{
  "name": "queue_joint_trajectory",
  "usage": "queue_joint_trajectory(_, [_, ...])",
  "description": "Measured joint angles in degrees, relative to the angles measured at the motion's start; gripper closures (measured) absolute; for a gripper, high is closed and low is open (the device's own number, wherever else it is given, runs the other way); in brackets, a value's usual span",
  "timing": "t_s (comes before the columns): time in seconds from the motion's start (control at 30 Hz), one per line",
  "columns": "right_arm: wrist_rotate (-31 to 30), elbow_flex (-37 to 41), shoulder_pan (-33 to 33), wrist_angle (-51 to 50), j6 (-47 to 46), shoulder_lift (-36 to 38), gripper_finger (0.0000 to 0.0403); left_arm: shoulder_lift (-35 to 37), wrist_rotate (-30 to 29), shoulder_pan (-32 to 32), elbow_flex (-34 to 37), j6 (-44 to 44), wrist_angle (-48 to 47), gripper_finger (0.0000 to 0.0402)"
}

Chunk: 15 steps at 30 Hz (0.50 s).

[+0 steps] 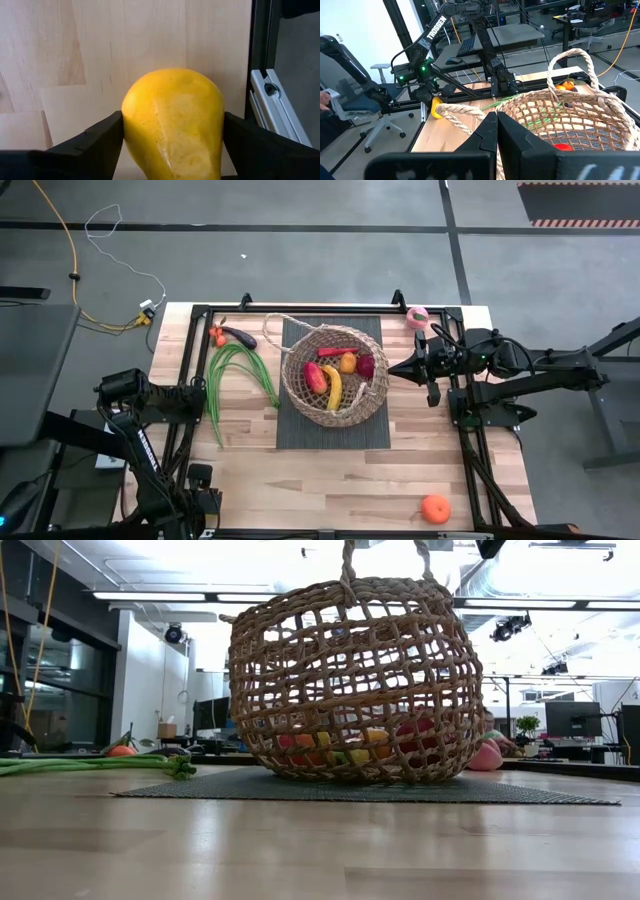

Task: Build produce basket
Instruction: Put the pear into the woven basket

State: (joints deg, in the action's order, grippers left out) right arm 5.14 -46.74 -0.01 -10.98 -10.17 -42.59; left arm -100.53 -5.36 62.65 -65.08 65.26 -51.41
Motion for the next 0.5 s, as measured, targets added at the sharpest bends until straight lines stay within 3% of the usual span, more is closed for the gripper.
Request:
queue_joint_trajectory(0.23, [0.0, 0.0, 0.0, 0.0, 0.1, 0.0, 0.0403, 9.7, 2.8, -6.0, 0.1, -7.9, -2.6, 0.0109])
queue_joint_trajectory(0.5, [0.0, 0.0, 0.0, 0.0, 0.1, 0.0, 0.0403, 31.8, -9.5, -22.3, 0.0, -20.0, -2.6, 0.0109])
